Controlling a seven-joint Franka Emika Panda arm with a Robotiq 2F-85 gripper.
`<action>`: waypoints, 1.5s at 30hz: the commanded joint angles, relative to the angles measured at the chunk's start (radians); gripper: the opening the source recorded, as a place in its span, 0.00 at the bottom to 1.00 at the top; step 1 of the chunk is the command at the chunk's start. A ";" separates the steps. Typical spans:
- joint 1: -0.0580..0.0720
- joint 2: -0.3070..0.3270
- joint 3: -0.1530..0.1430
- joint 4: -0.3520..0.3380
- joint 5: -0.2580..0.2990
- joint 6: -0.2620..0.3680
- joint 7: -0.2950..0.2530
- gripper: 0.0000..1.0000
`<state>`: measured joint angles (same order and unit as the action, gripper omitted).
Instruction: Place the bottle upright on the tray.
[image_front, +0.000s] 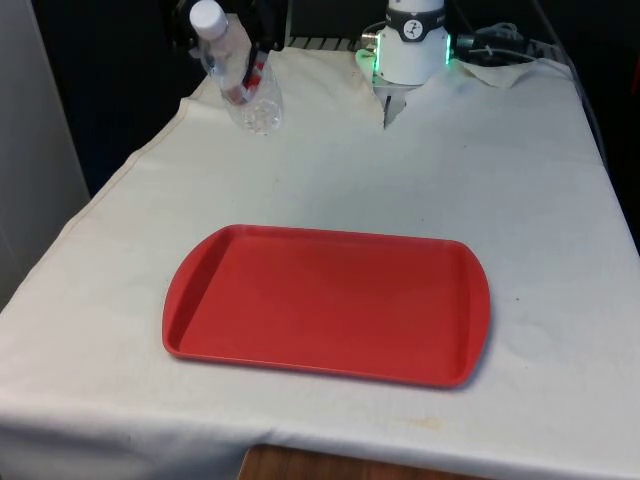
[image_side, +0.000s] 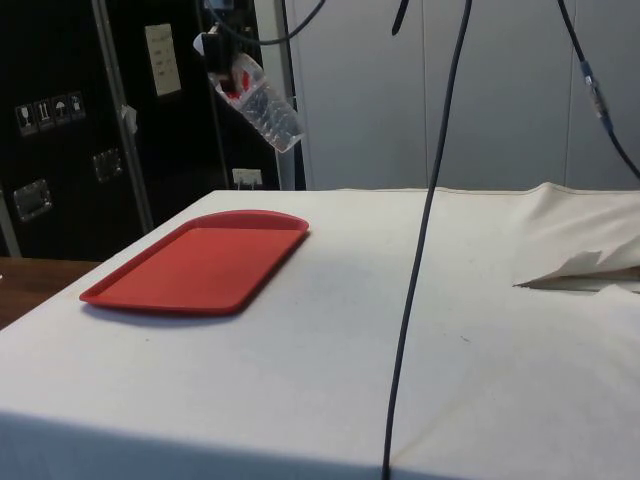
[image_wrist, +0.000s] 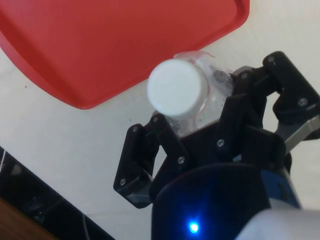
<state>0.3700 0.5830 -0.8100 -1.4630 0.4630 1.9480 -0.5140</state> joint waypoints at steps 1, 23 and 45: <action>0.018 -0.033 -0.012 -0.047 -0.008 0.033 -0.007 0.32; 0.017 -0.085 0.013 -0.108 -0.009 0.080 -0.011 0.32; -0.001 -0.130 0.059 -0.159 0.000 0.124 -0.013 0.32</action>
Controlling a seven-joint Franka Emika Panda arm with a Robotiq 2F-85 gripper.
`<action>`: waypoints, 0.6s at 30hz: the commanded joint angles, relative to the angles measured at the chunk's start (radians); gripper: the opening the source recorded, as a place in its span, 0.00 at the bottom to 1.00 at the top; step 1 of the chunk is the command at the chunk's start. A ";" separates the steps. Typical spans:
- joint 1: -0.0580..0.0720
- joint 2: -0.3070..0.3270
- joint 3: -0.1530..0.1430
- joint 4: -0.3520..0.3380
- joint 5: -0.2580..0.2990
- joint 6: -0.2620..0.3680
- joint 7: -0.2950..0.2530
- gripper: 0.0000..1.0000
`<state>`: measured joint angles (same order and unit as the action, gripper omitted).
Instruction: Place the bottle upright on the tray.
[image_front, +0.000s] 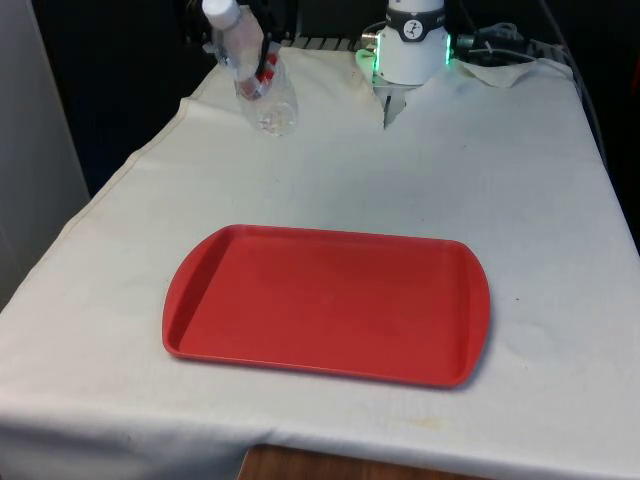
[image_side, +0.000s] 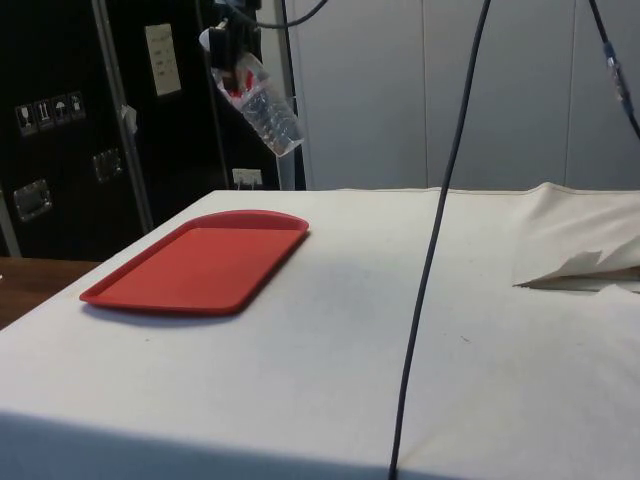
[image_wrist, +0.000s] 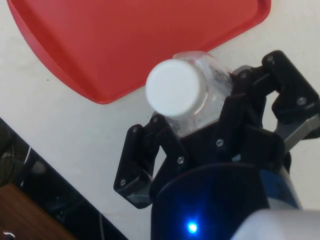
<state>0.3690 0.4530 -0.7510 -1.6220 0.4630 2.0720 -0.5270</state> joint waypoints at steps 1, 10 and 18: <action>0.015 -0.034 -0.010 -0.044 -0.010 0.033 -0.006 0.32; 0.012 -0.075 0.006 -0.093 -0.010 0.068 -0.014 0.32; 0.009 -0.123 0.023 -0.150 -0.010 0.108 -0.023 0.32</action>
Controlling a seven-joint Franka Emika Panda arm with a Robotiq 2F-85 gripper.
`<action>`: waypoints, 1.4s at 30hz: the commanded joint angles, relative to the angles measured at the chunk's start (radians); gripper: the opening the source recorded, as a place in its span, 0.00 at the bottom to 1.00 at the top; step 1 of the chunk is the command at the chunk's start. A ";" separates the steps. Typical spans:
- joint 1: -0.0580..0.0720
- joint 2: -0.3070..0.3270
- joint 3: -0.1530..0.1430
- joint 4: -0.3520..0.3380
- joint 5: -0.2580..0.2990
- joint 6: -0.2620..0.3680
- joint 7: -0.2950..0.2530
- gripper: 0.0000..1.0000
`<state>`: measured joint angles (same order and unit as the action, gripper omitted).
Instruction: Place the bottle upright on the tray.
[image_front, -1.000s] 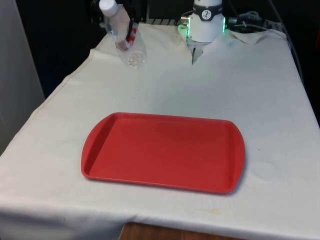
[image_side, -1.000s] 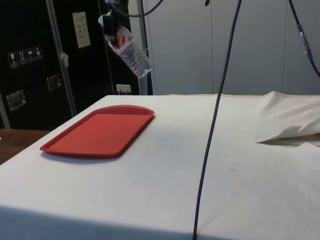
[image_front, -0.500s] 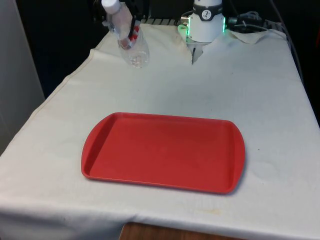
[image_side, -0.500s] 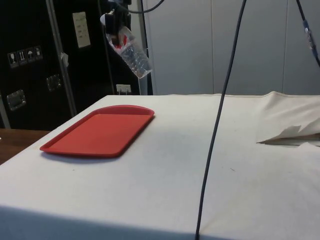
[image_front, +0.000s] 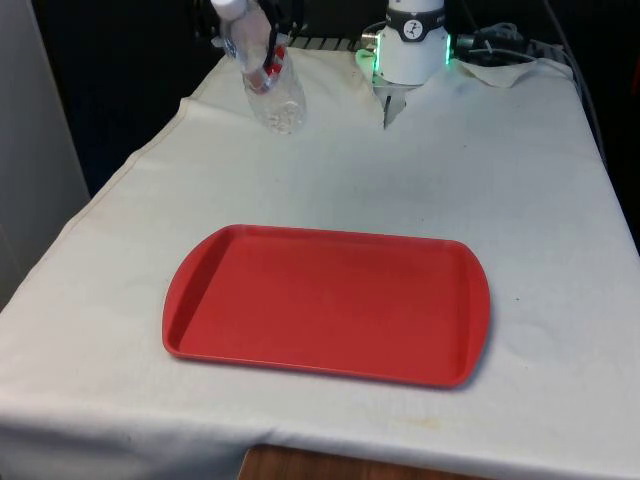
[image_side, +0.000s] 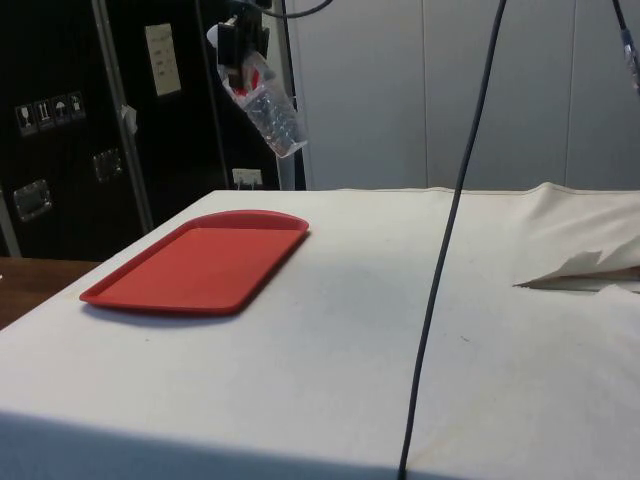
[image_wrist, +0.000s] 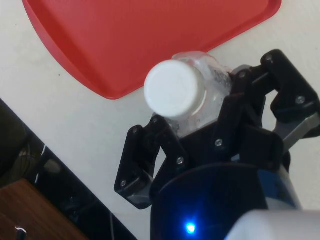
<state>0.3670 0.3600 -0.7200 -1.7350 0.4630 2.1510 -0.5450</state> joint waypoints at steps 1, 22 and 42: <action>-0.001 -0.006 0.002 -0.007 0.000 0.006 -0.002 0.32; -0.016 -0.135 0.121 -0.158 0.038 0.183 -0.001 0.32; -0.039 -0.189 0.251 -0.236 0.106 0.353 -0.008 0.32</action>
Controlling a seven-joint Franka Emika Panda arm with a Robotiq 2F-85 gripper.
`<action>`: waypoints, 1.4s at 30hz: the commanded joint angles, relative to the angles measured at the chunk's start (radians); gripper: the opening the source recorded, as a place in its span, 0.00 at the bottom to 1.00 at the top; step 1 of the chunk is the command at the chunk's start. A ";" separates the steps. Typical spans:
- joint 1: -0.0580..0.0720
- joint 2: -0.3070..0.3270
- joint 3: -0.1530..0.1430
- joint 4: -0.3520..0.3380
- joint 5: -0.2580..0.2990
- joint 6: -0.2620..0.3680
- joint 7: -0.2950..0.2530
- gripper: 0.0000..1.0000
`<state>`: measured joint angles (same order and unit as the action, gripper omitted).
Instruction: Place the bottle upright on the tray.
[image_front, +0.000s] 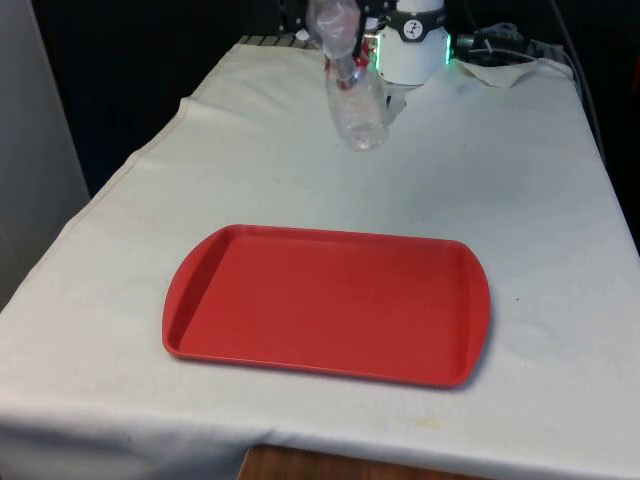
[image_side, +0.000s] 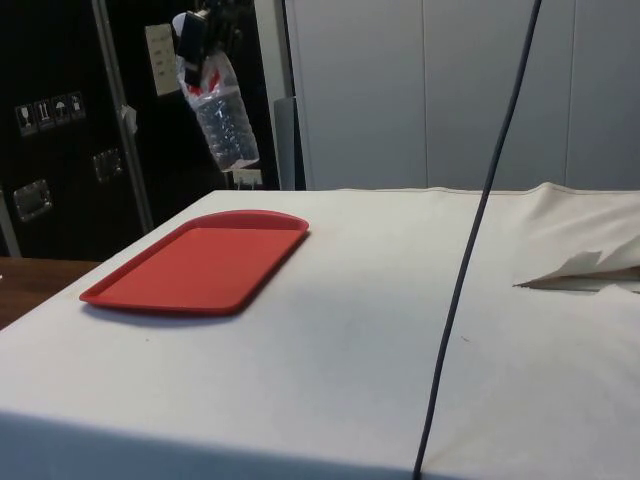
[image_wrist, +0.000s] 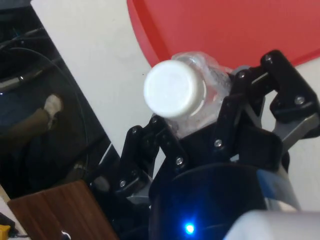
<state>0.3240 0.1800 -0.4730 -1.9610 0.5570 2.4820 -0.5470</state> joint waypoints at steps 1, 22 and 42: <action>0.003 -0.012 0.010 -0.015 0.016 0.031 -0.006 0.32; -0.014 -0.047 0.088 -0.083 0.027 0.145 -0.018 0.32; -0.020 -0.027 0.147 -0.119 0.008 0.364 -0.034 0.32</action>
<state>0.3000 0.1480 -0.3220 -2.0770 0.5770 2.8260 -0.5860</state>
